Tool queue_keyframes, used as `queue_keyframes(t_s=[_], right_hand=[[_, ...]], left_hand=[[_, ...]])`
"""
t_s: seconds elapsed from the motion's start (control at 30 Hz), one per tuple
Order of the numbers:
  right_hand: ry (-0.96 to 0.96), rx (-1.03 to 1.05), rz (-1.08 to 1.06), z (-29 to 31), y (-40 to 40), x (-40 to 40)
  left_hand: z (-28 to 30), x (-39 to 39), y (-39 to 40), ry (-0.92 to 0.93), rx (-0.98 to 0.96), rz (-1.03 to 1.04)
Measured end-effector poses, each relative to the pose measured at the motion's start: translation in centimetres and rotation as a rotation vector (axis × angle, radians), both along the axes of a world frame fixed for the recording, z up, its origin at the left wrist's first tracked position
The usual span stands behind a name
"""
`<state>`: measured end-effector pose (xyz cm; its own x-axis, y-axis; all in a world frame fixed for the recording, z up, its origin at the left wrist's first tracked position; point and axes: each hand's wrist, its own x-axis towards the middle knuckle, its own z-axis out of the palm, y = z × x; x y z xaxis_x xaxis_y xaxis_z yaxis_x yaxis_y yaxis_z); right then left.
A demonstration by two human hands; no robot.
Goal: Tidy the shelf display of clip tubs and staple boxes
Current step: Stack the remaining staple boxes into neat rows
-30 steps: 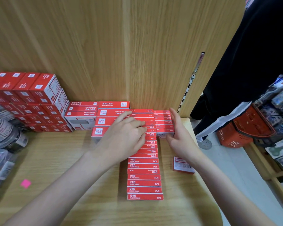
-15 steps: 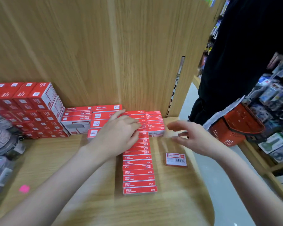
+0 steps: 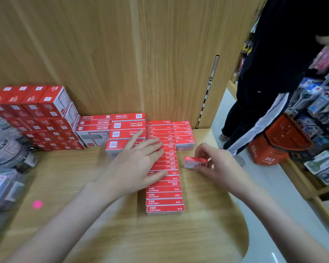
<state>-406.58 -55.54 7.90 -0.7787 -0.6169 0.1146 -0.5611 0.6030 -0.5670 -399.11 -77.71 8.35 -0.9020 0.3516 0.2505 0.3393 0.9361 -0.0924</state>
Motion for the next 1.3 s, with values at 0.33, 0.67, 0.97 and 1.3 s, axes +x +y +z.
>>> queue_keyframes(t_s=[0.33, 0.67, 0.97, 1.3], right_hand=[[0.154, -0.305, -0.185, -3.2, -2.6, -1.8], [0.258, -0.233, -0.151, -3.9, -3.0, -2.6], [0.241, -0.201, -0.123, -3.3, -3.4, -2.6], [0.094, -0.210, -0.056, -2.6, -2.1, -3.2]], left_hand=[[-0.5, -0.2, -0.2, 0.034, 0.077, -0.015], [-0.8, -0.3, -0.3, 0.079, 0.059, -0.019], [-0.6, -0.3, -0.2, 0.052, 0.060, -0.019], [0.4, -1.0, 1.1, 0.106, 0.177, 0.054]])
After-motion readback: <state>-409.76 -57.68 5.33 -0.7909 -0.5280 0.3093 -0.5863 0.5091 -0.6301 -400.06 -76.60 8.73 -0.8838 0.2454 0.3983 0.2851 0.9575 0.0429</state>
